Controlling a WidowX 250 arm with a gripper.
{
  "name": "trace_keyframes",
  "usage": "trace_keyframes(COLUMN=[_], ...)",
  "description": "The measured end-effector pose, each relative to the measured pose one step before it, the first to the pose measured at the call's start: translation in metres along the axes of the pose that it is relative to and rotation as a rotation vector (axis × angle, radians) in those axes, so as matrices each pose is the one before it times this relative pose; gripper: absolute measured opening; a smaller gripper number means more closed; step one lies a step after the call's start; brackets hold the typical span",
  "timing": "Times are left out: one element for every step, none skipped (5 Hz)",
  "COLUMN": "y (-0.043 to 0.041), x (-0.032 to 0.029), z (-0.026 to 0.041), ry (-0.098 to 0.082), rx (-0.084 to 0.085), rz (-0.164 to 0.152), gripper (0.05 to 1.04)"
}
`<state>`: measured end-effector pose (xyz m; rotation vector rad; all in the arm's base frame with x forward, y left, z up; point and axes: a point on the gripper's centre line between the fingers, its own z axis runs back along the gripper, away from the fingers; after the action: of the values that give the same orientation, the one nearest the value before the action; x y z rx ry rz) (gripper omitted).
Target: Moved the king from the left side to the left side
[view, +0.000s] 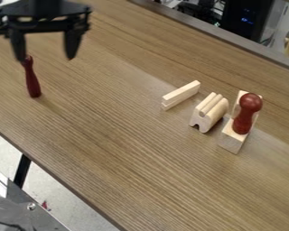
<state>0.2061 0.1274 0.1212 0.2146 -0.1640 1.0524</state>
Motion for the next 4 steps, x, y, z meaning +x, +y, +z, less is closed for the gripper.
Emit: trace_keyframes(y=[0.01496,0.00589,0.00320,-0.00184], x=[0.01177,0.01108,0.01076,0.00683], z=[-0.02849,-0.01636,-0.00805,-0.00374], ry=[0.0512,0.0443,0.0288,-0.0024], rx=[0.0409,-0.0190,-0.0190,-0.0048], rz=[0.0609,0.0366,0.0323,0.0022], gripper=[0.999,0.999,0.999,0.950])
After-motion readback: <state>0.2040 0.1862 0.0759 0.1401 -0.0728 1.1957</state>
